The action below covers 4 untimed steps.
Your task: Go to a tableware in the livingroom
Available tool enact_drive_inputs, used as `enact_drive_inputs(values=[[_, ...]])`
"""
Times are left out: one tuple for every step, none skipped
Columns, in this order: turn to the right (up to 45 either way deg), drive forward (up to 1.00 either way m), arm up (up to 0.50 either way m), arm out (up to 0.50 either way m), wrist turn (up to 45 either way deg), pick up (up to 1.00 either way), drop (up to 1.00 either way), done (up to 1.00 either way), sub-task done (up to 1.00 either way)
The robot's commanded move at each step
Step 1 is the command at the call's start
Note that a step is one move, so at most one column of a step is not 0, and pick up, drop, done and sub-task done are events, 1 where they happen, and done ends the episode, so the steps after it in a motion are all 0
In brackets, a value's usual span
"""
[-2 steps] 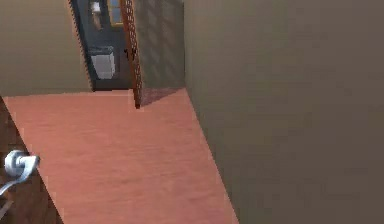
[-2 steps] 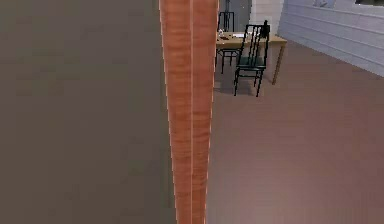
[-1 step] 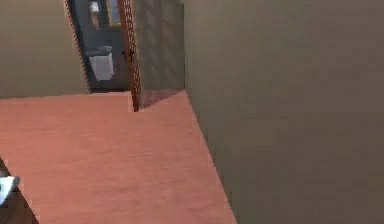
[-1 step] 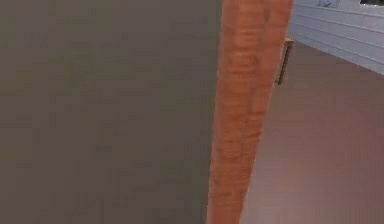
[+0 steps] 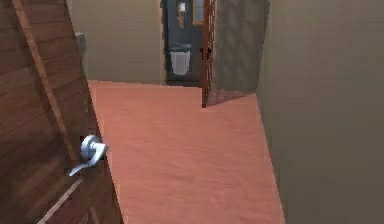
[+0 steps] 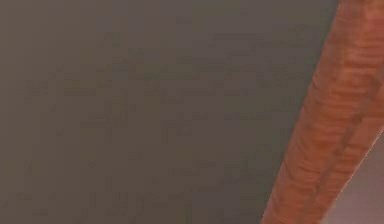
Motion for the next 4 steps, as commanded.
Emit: enact_drive_inputs(values=[[0.0, 0.95, 0.00, 0.00, 0.0, 0.00, 0.00, 0.00, 0.00], [-6.0, 0.00, 0.00, 0.00, 0.0, 0.00, 0.00, 0.00, 0.00], [-3.0, 0.00, 0.00, 0.00, 0.0, 0.00, 0.00, 0.00, 0.00], [0.0, 1.00, 0.00, 0.00, 0.0, 0.00, 0.00, 0.00, 0.00]])
